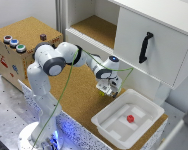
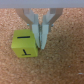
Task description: Sweep the yellow block to the left
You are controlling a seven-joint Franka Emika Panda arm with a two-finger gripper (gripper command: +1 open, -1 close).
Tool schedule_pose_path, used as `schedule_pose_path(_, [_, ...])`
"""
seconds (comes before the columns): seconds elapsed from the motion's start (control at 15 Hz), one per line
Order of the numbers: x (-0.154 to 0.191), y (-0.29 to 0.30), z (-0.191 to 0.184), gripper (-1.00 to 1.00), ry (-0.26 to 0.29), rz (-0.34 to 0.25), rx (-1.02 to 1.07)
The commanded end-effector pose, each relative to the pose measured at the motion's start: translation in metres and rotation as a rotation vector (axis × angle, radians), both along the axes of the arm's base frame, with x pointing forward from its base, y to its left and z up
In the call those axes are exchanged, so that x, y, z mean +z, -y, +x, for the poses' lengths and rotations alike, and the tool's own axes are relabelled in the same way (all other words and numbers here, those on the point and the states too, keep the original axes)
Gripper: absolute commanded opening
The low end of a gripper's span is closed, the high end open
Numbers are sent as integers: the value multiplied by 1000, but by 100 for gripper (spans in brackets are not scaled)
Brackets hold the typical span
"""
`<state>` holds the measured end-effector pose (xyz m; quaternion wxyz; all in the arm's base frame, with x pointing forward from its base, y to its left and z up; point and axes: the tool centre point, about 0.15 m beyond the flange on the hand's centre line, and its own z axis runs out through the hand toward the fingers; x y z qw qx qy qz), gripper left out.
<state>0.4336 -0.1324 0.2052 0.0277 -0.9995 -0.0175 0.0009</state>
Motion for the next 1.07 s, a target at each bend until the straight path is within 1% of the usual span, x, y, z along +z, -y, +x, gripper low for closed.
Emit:
schedule_pose_path(0.0, [9,-33,-17,-100,58,-43,-73])
schedule_pose_path(0.2, [8,-49,-16,-100,47,-32,-87])
schedule_pose_path(0.33, [4,-61,-16,-100,19,-16,-92])
schedule_pose_path(0.4, [3,-68,-17,-100,8,-20,-87])
schedule_pose_path(0.6, [4,-85,-17,-100,5,-10,-96])
schedule_pose_path(1.0, [7,-126,-7,-100,17,26,-138])
